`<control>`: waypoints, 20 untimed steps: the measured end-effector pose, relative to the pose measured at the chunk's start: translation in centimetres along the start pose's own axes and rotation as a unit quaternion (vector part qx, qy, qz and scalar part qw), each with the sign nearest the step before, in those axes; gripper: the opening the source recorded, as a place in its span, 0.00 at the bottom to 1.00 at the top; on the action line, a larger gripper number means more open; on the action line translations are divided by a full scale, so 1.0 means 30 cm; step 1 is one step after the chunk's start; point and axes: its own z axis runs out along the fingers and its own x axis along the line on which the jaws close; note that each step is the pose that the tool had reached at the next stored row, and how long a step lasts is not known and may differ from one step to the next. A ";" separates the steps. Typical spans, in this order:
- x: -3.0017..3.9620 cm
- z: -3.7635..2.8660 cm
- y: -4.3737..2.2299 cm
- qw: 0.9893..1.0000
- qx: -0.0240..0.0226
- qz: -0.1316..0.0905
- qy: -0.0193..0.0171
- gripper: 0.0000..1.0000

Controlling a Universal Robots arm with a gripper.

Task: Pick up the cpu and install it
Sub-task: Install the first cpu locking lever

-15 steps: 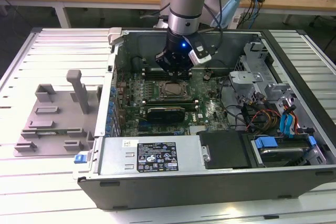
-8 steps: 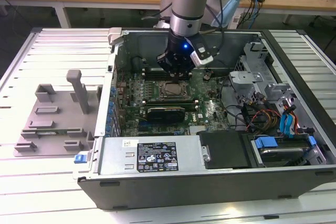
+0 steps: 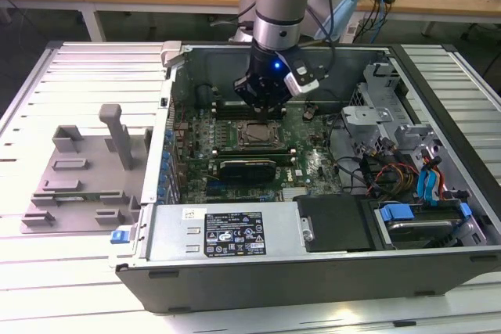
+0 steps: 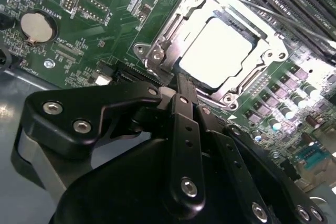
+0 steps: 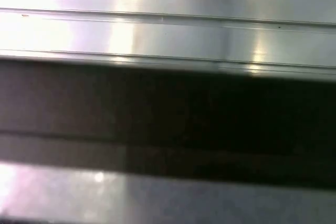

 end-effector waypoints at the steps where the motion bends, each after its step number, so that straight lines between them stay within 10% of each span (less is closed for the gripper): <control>1: 0.002 0.000 -0.005 1.000 0.000 0.000 0.000 0.11; 15: 0.012 -0.022 -0.044 1.000 0.000 0.000 -0.001 0.11; 17: 0.015 -0.087 -0.044 1.000 0.001 0.000 -0.001 0.11; 20: 0.016 -0.107 -0.044 1.000 0.001 0.000 -0.001 0.11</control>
